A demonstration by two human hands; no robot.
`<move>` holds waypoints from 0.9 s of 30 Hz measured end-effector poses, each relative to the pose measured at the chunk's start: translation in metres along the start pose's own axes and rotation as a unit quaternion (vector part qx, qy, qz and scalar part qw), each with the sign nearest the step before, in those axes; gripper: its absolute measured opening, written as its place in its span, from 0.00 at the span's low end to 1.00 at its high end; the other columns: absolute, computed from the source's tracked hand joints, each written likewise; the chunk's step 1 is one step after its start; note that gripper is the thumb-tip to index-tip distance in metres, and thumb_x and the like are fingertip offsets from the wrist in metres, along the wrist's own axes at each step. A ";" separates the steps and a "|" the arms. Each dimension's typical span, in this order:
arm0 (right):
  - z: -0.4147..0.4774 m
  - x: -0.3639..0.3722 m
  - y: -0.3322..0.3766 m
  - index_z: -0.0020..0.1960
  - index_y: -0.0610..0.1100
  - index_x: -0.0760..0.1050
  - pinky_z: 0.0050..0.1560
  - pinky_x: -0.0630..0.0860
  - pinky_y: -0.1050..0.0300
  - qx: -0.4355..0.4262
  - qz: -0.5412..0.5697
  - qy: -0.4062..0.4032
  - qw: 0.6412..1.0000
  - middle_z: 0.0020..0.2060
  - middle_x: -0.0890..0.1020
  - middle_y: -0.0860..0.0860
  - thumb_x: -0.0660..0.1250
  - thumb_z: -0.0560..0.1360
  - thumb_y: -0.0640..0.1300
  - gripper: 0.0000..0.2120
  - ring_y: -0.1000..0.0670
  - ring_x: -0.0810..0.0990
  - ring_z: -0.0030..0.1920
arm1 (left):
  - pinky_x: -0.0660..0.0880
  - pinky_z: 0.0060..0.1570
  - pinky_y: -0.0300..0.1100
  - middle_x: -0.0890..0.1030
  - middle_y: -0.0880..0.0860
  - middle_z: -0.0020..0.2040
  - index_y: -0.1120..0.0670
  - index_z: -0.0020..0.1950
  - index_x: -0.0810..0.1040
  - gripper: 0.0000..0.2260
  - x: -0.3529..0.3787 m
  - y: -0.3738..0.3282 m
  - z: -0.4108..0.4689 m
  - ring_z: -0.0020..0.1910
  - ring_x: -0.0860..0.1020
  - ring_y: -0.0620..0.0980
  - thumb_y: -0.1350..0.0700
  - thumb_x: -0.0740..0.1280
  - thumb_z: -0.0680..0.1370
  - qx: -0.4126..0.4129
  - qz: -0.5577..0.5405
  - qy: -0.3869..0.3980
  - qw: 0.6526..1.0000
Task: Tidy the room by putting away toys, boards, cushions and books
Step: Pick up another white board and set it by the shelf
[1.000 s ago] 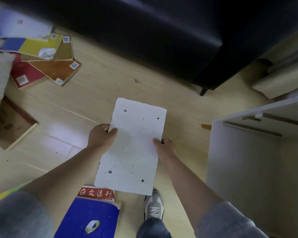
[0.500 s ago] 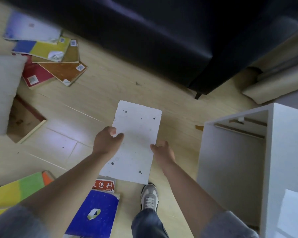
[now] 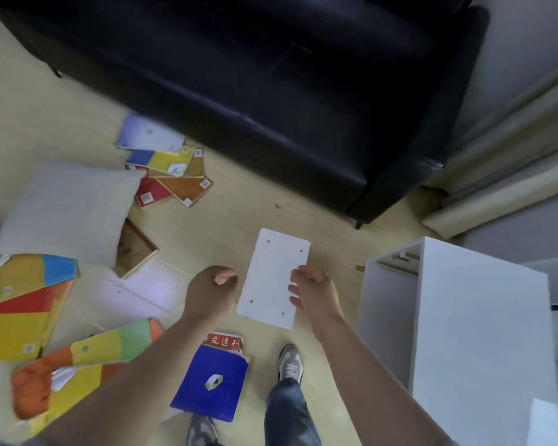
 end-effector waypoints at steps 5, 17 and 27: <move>-0.082 0.017 0.035 0.62 0.45 0.74 0.56 0.79 0.50 -0.057 -0.043 0.016 0.997 0.43 0.81 0.53 0.65 0.77 0.45 0.15 0.48 0.82 0.50 | 0.66 0.48 0.38 0.82 0.53 0.52 0.54 0.50 0.81 0.07 -0.072 -0.017 -0.056 0.53 0.78 0.52 0.60 0.63 0.77 0.027 -0.030 -0.010 0.999; -0.191 0.053 0.070 0.55 0.48 0.76 0.56 0.77 0.47 -0.111 -0.090 0.061 0.988 0.45 0.82 0.52 0.68 0.74 0.46 0.11 0.49 0.82 0.43 | 0.73 0.55 0.45 0.83 0.53 0.50 0.49 0.45 0.79 0.06 -0.172 -0.008 -0.148 0.53 0.80 0.52 0.59 0.66 0.77 0.005 -0.121 -0.048 0.991; -0.166 0.060 0.131 0.58 0.47 0.75 0.55 0.78 0.52 -0.138 -0.133 0.128 0.973 0.49 0.81 0.51 0.65 0.76 0.42 0.10 0.50 0.81 0.49 | 0.72 0.52 0.40 0.82 0.51 0.48 0.51 0.48 0.79 0.05 -0.182 -0.033 -0.131 0.53 0.79 0.51 0.58 0.64 0.78 -0.061 -0.160 -0.104 0.980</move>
Point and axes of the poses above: each hand's wrist, its own z-axis towards the middle knuckle, its own x-axis out of the palm, y = z × x, the point moved 3 cm from there along z, towards the middle knuckle
